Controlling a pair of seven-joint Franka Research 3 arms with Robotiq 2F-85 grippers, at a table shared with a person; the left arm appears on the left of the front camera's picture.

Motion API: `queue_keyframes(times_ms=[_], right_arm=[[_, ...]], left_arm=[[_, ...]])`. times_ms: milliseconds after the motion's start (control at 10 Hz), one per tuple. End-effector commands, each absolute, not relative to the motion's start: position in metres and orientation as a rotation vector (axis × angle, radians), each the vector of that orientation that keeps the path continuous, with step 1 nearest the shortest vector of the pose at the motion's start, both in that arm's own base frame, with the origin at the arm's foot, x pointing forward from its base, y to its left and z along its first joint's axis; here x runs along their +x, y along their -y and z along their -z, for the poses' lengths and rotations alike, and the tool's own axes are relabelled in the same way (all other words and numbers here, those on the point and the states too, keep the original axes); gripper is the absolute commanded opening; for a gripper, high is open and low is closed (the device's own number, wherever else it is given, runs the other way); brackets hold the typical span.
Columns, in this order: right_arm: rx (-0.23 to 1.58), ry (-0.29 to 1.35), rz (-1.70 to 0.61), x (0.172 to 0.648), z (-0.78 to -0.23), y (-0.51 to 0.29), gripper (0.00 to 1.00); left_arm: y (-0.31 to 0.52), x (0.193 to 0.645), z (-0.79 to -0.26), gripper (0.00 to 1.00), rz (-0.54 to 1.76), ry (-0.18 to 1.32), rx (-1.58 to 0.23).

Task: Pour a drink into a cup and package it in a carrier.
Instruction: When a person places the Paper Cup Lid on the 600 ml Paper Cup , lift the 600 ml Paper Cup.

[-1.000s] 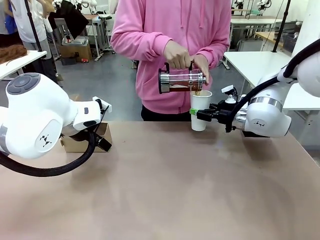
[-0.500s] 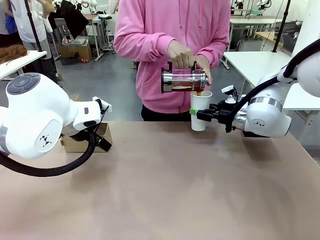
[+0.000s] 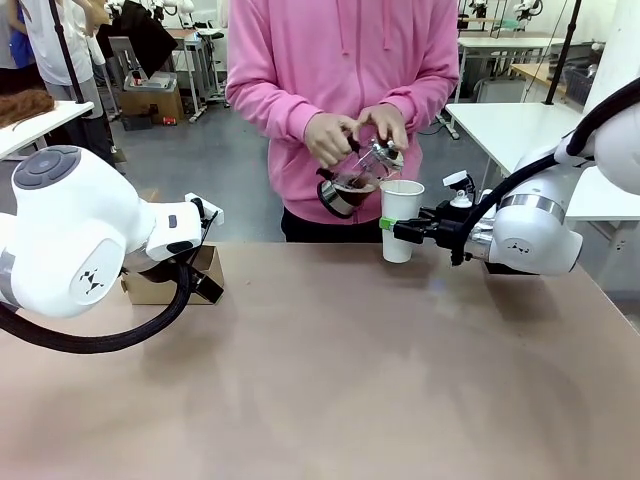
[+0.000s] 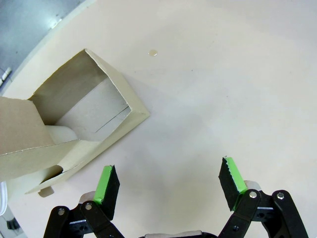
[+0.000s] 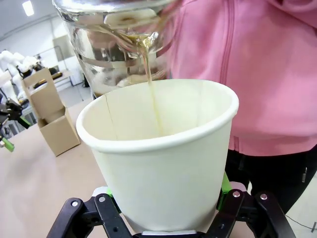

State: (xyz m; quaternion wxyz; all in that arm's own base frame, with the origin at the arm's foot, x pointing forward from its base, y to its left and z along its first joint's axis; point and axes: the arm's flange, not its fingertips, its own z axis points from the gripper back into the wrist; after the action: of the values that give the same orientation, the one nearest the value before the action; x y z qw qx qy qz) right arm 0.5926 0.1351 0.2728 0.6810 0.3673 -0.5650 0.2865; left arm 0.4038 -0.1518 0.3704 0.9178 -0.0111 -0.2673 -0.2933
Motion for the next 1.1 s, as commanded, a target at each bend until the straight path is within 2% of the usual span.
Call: queue_keyframes(times_ms=[0,1000], right_arm=[[0.832,1.277,-0.643,0.5924,-0.2740,-0.1352,0.81],[0.832,1.277,-0.643,0.5924,-0.2740,-0.1352,0.81]], left_arm=[[0.1517,0.4035,-0.3707,1.00,0.604,0.550,-0.025],[0.1517,0.4035,-0.3707,1.00,0.604,0.550,-0.025]])
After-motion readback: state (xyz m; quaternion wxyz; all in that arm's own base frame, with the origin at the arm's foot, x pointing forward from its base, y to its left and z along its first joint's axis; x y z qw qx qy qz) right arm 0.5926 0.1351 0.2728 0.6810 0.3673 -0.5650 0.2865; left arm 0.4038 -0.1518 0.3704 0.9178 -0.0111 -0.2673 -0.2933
